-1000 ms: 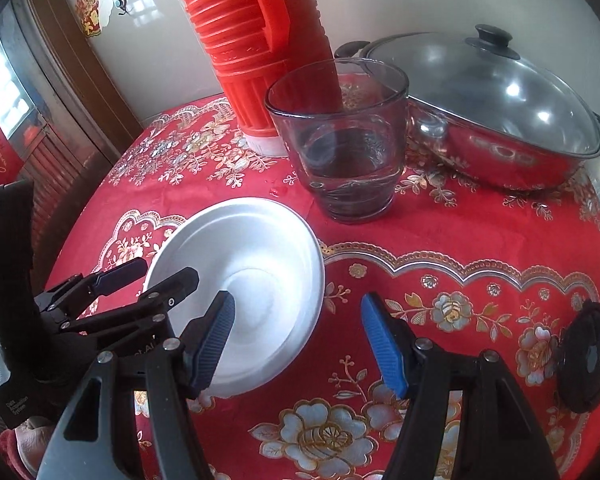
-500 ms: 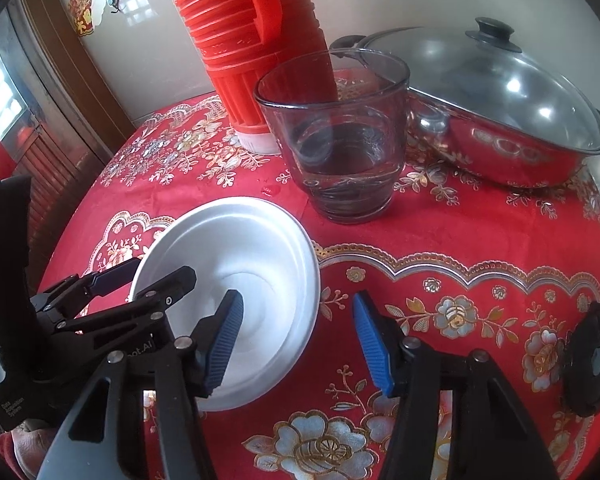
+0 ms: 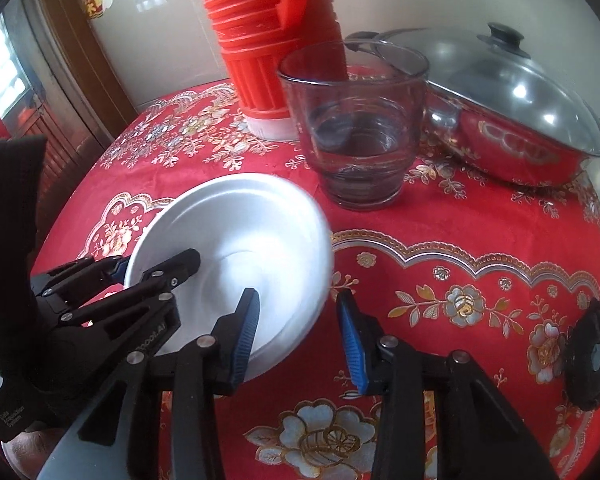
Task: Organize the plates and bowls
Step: 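Grip the rim of the white bowl with the left tool, then carry the white bowl with the left tool over the dish stack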
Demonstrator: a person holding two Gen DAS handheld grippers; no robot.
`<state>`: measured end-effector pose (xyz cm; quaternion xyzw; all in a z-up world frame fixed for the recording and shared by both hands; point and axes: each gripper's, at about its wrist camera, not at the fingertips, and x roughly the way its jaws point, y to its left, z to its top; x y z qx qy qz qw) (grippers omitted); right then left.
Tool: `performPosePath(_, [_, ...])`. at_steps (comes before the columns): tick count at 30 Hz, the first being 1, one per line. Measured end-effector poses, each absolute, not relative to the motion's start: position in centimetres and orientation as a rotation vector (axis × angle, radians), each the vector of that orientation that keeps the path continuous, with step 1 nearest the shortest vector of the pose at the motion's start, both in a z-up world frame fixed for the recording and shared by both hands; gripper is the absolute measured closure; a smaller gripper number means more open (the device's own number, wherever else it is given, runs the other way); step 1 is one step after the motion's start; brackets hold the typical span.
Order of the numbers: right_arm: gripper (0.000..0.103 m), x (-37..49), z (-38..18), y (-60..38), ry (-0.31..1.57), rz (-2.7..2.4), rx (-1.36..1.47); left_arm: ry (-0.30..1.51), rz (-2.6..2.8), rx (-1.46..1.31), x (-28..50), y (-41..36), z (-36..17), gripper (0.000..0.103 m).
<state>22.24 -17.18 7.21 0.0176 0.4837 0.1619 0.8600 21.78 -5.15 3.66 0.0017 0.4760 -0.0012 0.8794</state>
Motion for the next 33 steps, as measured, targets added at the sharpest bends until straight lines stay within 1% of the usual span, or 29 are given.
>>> performPosePath(8, [0.064,20.5,8.1,-16.1,0.978,0.326,-0.014,0.982,0.008,0.008,19.8,-4.2,4.2,0.082])
performPosePath(17, [0.061,17.7,9.2,-14.9,0.965,0.343,-0.023,0.967,0.008,-0.01,16.7,-2.8,5.5,0.082])
performPosePath(26, [0.061,13.4,10.9,-12.6,0.959,0.386,-0.067,0.959,0.016,-0.029,11.8,-0.5,7.3,0.082])
performPosePath(33, [0.061,10.0,12.4,-9.6,0.929,0.442,-0.109,0.927,0.055,-0.056,7.2,2.8,9.4,0.082])
